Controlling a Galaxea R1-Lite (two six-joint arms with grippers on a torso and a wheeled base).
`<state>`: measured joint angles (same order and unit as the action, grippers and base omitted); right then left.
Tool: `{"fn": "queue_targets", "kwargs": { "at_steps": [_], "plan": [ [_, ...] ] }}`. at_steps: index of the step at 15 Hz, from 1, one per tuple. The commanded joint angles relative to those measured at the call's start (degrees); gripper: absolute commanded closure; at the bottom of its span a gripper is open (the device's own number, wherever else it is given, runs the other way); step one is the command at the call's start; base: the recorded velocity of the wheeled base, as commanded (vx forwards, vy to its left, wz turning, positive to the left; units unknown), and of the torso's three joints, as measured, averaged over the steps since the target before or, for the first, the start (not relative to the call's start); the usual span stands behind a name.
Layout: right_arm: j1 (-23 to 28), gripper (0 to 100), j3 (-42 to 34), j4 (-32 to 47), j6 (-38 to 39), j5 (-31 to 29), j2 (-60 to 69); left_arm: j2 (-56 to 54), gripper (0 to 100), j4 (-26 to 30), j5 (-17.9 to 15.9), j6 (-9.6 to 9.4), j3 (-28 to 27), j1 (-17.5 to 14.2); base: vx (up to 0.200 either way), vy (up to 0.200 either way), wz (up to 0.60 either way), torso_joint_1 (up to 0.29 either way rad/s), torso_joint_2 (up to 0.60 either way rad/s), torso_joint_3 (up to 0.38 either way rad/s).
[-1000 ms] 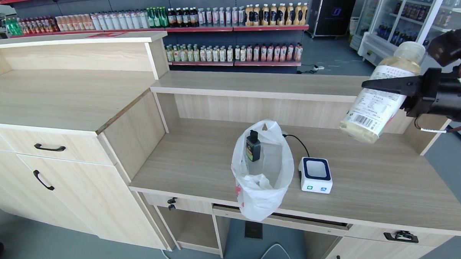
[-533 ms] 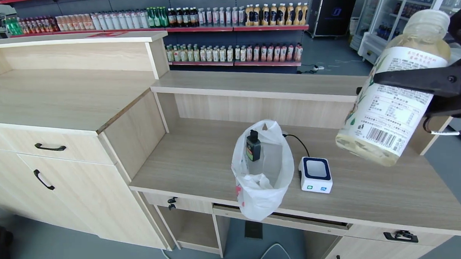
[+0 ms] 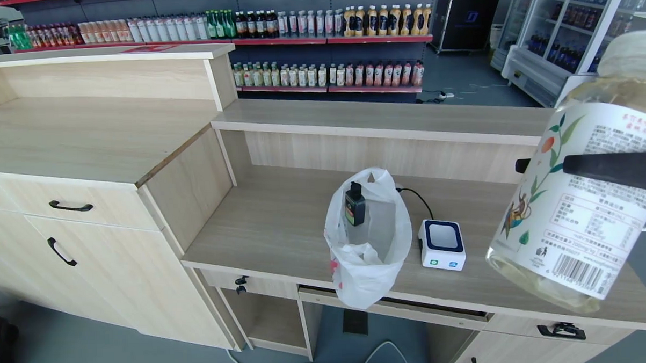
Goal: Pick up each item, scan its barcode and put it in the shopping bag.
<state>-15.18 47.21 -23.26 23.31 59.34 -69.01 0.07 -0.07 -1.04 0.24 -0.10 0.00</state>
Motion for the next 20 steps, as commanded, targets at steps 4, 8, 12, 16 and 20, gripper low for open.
{"fn": "queue_targets", "kwargs": {
  "at_steps": [4, 8, 12, 16, 20],
  "plan": [
    [-1.9, 100, -1.7, 0.0, 0.0, 0.0, 1.7, 0.0, 0, 0.0, 0.0, 0.02, 0.0, 0.0, 0.000, 0.000, 0.00, 0.000, 0.00, 0.000],
    [-2.5, 100, -3.2, 0.0, -1.6, 0.0, 2.0, 0.0, 0, 0.0, 0.0, 0.02, 0.0, 0.0, 0.000, 0.000, 0.00, 0.000, 0.00, 0.000],
    [-2.4, 100, -3.4, 1.9, -3.8, -0.1, 2.0, 0.0, 0, 0.0, 0.0, 0.02, 0.0, 0.0, 0.000, 0.000, 0.00, 0.000, 0.00, 0.000],
    [-2.4, 100, -3.0, 2.8, -4.4, -0.1, 1.9, 0.0, 0, 0.0, 0.0, 0.02, 0.0, 0.0, 0.000, 0.000, 0.00, 0.000, 0.00, 0.000],
    [-0.9, 100, -3.0, 2.7, -7.3, -0.5, 0.1, 0.0, 0, 0.0, 0.0, 0.02, 0.0, 0.0, 0.000, 0.000, 0.00, 0.000, 0.00, 0.000]
  ]
}}
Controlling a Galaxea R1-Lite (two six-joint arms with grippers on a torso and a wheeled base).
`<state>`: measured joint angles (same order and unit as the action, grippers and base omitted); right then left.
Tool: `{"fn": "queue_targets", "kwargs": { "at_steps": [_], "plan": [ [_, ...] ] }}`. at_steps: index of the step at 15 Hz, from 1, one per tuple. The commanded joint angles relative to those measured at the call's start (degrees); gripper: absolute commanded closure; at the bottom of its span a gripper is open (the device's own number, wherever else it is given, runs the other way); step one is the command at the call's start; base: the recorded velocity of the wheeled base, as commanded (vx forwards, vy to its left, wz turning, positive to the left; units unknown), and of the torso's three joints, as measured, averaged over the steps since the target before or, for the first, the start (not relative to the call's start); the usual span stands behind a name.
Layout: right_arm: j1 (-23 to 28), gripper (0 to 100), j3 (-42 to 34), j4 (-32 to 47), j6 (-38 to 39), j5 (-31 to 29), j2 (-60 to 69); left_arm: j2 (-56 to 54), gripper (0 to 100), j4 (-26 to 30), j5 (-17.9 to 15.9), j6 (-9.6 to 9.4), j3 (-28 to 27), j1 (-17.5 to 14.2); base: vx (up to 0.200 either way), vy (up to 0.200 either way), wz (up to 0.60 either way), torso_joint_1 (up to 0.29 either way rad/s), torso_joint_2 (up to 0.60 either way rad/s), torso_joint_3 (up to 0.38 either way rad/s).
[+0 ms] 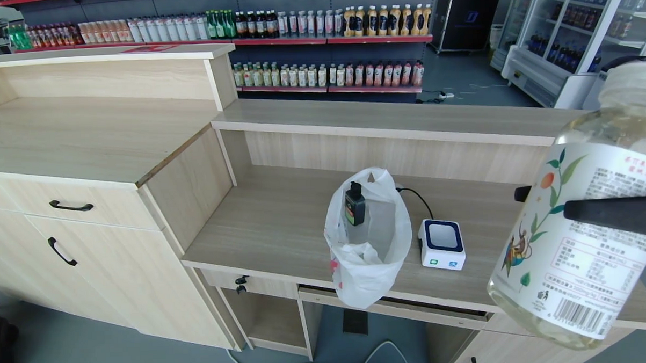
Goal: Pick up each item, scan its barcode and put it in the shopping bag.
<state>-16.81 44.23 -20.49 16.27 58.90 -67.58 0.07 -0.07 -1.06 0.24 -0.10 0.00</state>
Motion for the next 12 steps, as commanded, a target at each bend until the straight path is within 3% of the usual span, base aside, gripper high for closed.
{"fn": "queue_targets", "kwargs": {
  "at_steps": [1, 2, 3, 5, 9, 12],
  "plan": [
    [2.7, 100, 0.0, -0.2, -4.7, -0.2, -2.9, 0.0, 0, 0.0, 0.0, 0.02, 0.0, 0.0, 0.000, 0.000, 0.00, 0.000, 0.00, 0.000],
    [6.4, 100, 0.0, -0.2, -13.2, -0.3, -5.8, 0.0, 0, 0.0, 0.0, 0.02, 0.0, 0.0, 0.000, 0.000, 0.00, 0.000, 0.00, 0.000],
    [14.2, 100, -0.1, -0.2, -28.1, -0.4, -11.6, 0.0, 0, 0.0, 0.0, 0.02, 0.0, 0.0, 0.000, 0.000, 0.00, 0.000, 0.00, 0.000],
    [24.4, 100, 0.2, -0.8, -48.2, -0.3, -19.0, 0.0, 0, 0.0, 0.0, 0.02, 0.0, 0.0, 0.000, 0.000, 0.00, 0.000, 0.00, 0.000],
    [39.3, 100, 5.0, -2.4, -75.8, -0.2, -29.2, 0.0, 0, 0.0, 0.0, 0.02, 0.0, 0.0, 0.000, 0.000, 0.00, 0.000, 0.00, 0.000],
    [41.7, 100, 10.7, -3.2, -85.3, -0.2, -35.2, 0.0, 0, 0.0, 0.0, 0.02, 0.0, 0.0, 0.000, 0.000, 0.00, 0.000, 0.00, 0.000]
  ]
}}
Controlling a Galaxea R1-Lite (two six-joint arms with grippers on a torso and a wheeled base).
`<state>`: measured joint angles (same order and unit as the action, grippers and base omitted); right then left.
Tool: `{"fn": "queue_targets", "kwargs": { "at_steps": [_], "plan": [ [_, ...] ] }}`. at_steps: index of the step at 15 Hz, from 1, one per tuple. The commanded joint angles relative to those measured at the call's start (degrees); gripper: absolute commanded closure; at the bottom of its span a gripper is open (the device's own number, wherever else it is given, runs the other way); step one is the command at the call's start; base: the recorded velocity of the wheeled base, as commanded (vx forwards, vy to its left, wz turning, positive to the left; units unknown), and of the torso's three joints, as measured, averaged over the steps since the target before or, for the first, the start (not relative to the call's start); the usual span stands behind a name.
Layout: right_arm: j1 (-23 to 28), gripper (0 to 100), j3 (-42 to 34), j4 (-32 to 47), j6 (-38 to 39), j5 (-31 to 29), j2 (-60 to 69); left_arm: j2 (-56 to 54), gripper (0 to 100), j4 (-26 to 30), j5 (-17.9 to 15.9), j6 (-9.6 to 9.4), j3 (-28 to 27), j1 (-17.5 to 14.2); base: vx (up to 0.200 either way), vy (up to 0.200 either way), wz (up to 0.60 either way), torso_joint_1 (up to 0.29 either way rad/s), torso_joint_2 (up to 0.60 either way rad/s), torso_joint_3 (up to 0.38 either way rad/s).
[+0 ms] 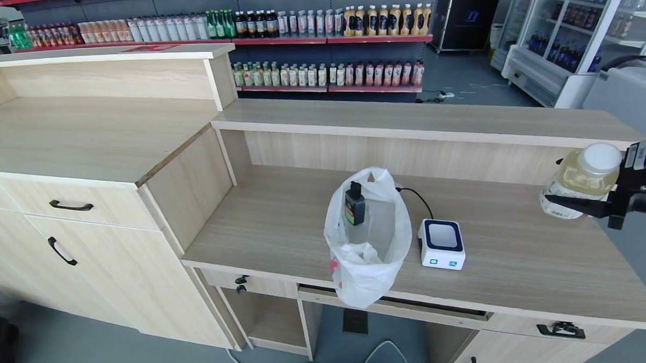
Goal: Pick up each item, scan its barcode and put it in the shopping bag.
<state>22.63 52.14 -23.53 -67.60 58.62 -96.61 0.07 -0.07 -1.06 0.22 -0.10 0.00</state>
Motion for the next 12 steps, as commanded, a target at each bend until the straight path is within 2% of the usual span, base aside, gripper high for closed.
{"fn": "queue_targets", "kwargs": {
  "at_steps": [1, 4, 5, 6, 8, 11, 12],
  "plan": [
    [2.6, 100, 3.3, -0.2, -2.5, 0.1, -6.6, 0.0, 0, 0.0, 0.0, 0.04, 0.0, 0.0, 0.000, 0.000, 0.00, 0.000, 0.00, 0.000],
    [4.0, 100, 3.1, -1.4, -14.7, 0.1, -6.7, 0.0, 0, 0.0, 0.0, 0.04, 0.0, 0.0, 0.000, 0.000, 0.00, 0.000, 0.00, 0.000],
    [4.8, 100, 3.1, -1.1, -16.3, -0.1, -6.2, 0.0, 0, 0.0, 0.0, 0.04, 0.0, 0.0, 0.000, 0.000, 0.00, 0.000, 0.00, 0.000],
    [4.8, 100, 3.1, -1.0, -16.3, -0.2, -6.2, 0.0, 0, 0.0, 0.0, 0.04, 0.0, 0.0, 0.000, 0.000, 0.60, 0.002, 0.00, 0.007],
    [4.9, 100, 3.7, -2.3, -18.4, -4.1, -5.7, 0.0, 0, 0.0, 0.0, 0.04, 0.1, 0.0, 0.000, 0.000, 0.60, -0.005, 0.00, 0.000],
    [4.4, 100, 3.3, -6.4, -18.6, -4.2, -6.6, 0.0, 0, 0.0, 0.0, 0.04, 0.0, 0.0, 0.000, 0.000, 0.60, 0.005, 0.00, 0.001],
    [2.6, 100, 3.3, -7.2, -18.0, -1.8, -7.8, 0.0, 0, 0.0, 0.0, 0.04, 0.0, 0.0, 0.000, 0.000, 0.60, 0.012, 0.00, -0.002]
  ]
}}
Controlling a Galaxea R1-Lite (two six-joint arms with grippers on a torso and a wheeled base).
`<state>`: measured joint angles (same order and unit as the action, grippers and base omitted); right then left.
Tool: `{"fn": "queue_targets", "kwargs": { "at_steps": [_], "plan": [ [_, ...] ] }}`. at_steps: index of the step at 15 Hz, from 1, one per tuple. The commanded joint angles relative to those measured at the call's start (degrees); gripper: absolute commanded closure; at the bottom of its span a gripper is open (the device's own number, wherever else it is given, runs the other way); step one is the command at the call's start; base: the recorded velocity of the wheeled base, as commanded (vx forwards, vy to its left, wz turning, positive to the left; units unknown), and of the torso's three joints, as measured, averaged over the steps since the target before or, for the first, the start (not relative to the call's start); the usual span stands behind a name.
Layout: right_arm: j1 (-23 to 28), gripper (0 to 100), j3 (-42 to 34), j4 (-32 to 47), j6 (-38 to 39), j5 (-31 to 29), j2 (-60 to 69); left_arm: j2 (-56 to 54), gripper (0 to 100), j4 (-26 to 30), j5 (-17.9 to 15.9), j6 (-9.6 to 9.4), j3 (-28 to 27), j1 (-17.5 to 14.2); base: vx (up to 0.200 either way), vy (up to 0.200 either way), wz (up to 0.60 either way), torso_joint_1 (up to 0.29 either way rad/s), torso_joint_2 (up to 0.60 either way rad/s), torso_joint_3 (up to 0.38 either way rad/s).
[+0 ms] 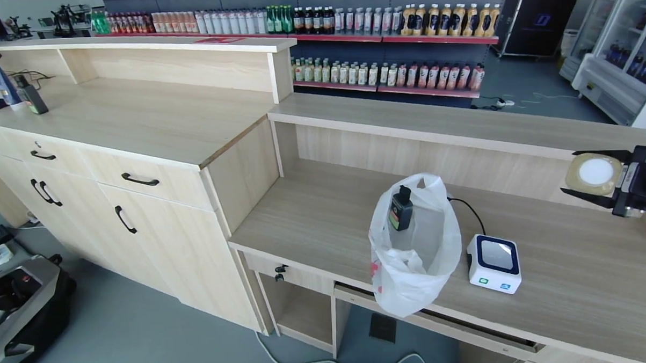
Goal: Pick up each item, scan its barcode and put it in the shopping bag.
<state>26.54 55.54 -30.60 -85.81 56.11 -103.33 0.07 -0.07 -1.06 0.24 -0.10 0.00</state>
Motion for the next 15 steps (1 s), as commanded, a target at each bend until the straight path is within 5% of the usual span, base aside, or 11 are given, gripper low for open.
{"fn": "queue_targets", "kwargs": {
  "at_steps": [1, 7, 15],
  "plan": [
    [-1.9, 100, -0.1, -0.5, -0.1, 1.1, -2.0, 0.0, 0, 0.0, 0.0, 0.02, 0.0, 0.0, 0.000, 0.000, 0.00, 0.000, 0.00, 0.000],
    [-0.5, 100, -1.6, -1.4, -16.0, 2.3, -12.0, 0.0, 0, 0.0, 0.0, 0.02, 0.0, 0.0, 0.000, 0.000, 0.00, 0.000, 0.00, 0.000],
    [2.6, 100, -3.1, -1.5, -21.5, 3.7, -15.9, 0.0, 0, 0.0, 0.0, 0.02, 0.0, 0.0, 0.000, 0.000, 0.00, 0.000, 0.00, 0.000]
  ]
}}
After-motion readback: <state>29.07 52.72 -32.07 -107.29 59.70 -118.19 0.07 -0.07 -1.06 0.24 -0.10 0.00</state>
